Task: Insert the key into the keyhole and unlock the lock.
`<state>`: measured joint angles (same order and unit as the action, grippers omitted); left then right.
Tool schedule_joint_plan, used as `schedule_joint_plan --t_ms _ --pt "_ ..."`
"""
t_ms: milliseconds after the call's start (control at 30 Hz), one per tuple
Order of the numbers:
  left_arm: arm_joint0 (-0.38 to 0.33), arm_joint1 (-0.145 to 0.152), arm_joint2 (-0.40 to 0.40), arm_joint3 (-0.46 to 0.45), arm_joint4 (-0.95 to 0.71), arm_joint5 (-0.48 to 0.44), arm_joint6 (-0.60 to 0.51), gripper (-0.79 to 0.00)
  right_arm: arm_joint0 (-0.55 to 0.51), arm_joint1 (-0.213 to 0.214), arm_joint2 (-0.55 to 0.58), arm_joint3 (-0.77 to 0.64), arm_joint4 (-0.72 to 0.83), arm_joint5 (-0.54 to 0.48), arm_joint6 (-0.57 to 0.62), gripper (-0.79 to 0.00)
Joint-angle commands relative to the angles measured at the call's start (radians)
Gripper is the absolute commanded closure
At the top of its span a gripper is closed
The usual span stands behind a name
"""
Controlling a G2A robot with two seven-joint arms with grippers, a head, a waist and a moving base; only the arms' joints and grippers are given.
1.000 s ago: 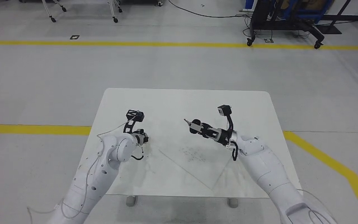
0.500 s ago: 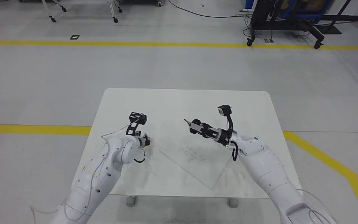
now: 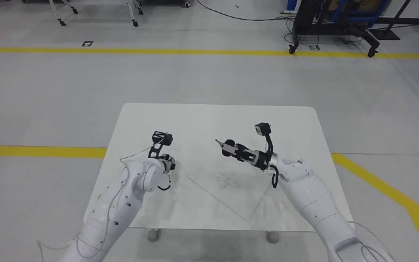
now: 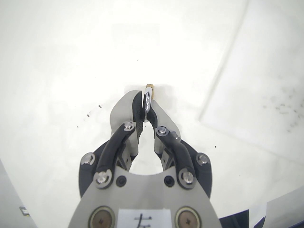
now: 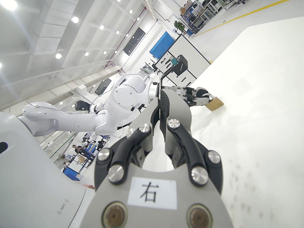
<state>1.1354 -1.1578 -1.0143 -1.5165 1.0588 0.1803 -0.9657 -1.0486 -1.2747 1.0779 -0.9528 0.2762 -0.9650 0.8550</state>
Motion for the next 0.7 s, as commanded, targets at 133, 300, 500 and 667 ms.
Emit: schedule_joint_plan --t_ms 133,300,500,667 --pt "0.018 -0.003 -0.034 -0.013 -0.064 -0.029 0.091 0.000 0.000 0.000 0.000 0.000 0.000 0.000 0.000 0.000" --pt "0.023 -0.001 -0.047 0.000 -0.058 -0.038 0.069 0.000 0.000 0.000 0.000 0.000 0.000 0.000 0.000 0.000" --pt "0.012 -0.007 -0.034 0.013 -0.038 -0.030 0.049 0.000 0.000 0.000 0.000 0.000 0.000 0.000 0.000 0.000" --pt "0.009 -0.010 -0.032 0.014 -0.036 -0.029 0.050 0.000 0.000 0.000 0.000 0.000 0.000 0.000 0.000 0.000"
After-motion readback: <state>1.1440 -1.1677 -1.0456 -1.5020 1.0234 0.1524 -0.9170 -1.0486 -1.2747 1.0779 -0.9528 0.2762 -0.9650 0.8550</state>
